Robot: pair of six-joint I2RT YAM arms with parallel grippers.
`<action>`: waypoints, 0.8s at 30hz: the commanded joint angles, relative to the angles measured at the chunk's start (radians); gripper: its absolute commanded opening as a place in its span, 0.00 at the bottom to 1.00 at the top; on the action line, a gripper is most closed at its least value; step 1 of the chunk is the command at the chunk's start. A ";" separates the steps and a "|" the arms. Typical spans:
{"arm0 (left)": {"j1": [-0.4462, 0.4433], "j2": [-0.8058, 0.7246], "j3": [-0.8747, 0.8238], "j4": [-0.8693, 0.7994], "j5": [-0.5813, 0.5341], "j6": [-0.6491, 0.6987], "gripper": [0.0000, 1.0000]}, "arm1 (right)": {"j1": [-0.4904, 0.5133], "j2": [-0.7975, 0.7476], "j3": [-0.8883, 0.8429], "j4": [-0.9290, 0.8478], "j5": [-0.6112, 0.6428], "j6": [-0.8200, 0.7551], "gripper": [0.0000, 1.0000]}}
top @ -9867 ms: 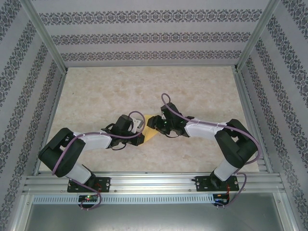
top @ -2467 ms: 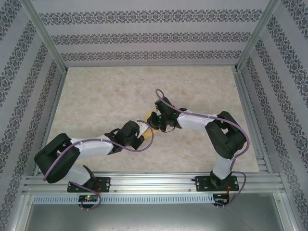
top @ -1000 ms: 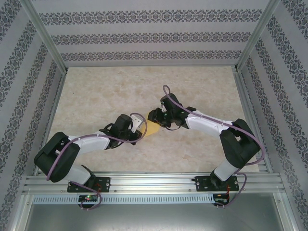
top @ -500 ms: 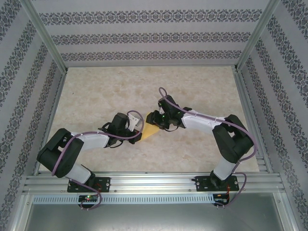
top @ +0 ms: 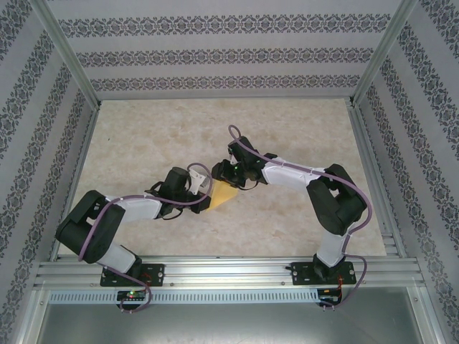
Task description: Fold a paper plane with a square sheet of paper (pick it up from the middle)
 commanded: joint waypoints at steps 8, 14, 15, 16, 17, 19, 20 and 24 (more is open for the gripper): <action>0.020 0.018 0.008 0.011 0.048 0.031 0.05 | 0.012 0.052 0.050 -0.033 -0.013 -0.020 0.37; 0.018 0.040 0.042 -0.013 0.052 0.052 0.21 | 0.013 0.049 0.055 -0.030 -0.012 -0.018 0.35; 0.017 0.045 0.047 -0.013 0.056 0.052 0.23 | 0.013 0.049 0.056 -0.031 -0.012 -0.018 0.35; 0.017 0.047 0.051 -0.016 0.057 0.056 0.25 | 0.012 0.049 0.055 -0.030 -0.011 -0.016 0.35; 0.016 0.052 0.056 -0.017 0.057 0.058 0.25 | 0.012 0.049 0.055 -0.030 -0.011 -0.014 0.35; 0.016 0.063 0.063 -0.025 0.057 0.063 0.26 | 0.013 0.050 0.055 -0.029 -0.012 -0.012 0.35; 0.015 0.069 0.067 -0.027 0.059 0.065 0.26 | 0.014 0.051 0.055 -0.028 -0.012 -0.012 0.35; 0.009 0.078 0.067 -0.027 0.055 0.071 0.24 | 0.014 0.053 0.058 -0.028 -0.015 -0.012 0.35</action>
